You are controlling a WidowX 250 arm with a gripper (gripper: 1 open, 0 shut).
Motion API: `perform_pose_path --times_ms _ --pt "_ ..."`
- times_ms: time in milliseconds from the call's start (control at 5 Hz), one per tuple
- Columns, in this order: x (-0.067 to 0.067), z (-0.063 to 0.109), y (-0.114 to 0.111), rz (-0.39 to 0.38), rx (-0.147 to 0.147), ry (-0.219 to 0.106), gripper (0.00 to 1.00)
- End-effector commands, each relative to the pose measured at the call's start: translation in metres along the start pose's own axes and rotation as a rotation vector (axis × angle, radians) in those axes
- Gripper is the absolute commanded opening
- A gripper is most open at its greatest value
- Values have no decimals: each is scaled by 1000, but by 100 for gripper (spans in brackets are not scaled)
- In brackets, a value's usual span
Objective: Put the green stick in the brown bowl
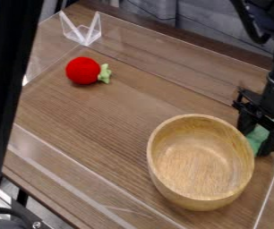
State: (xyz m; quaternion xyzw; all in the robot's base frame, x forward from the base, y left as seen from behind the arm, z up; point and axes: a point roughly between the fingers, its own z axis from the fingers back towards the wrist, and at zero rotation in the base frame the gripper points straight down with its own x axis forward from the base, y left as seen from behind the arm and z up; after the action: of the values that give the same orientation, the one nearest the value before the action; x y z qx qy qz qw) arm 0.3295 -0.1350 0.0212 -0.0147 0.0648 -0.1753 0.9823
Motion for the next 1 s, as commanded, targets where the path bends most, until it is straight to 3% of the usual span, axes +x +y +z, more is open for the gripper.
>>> perform_pose_path --times_ms 0,600,800 --pt "5 14 12 13 -7 -34 0" --pt "29 11 12 144 -35 -46 0" --pt "34 12 17 229 -47 -54 0"
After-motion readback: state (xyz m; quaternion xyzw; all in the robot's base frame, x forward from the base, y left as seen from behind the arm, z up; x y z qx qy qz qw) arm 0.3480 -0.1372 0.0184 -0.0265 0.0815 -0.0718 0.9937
